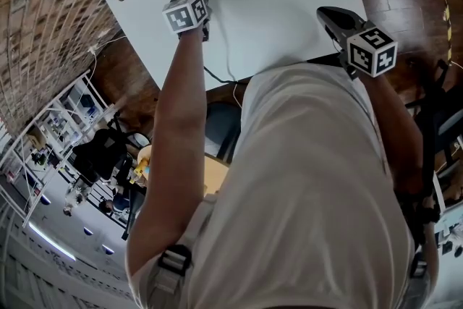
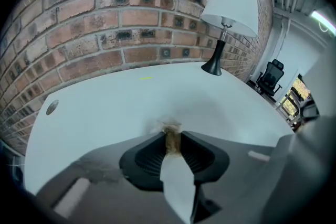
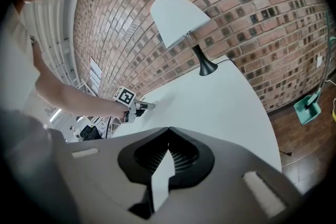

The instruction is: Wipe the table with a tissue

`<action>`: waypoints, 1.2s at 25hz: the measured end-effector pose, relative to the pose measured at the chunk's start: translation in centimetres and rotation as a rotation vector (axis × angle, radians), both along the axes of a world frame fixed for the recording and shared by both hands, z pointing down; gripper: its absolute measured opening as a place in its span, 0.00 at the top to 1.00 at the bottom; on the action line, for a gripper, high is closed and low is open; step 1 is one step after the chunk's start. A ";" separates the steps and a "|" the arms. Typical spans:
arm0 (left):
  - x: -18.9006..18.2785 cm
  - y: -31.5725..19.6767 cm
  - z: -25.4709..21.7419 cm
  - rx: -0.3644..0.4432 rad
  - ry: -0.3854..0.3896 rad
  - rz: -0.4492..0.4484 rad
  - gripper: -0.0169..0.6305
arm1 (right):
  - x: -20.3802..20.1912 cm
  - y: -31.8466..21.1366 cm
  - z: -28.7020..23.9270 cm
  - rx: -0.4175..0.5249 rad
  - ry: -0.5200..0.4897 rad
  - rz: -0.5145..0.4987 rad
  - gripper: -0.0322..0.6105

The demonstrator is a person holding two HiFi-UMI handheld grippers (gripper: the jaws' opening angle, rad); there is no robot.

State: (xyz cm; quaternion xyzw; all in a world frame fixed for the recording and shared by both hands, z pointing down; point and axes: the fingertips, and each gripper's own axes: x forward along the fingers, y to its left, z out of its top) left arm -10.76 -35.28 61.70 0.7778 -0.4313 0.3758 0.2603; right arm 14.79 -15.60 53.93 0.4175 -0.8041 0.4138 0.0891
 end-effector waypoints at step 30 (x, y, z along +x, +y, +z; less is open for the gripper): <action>5.9 22.6 -6.5 0.134 0.417 -0.155 0.81 | -4.7 0.9 0.0 0.073 -0.062 -0.294 0.94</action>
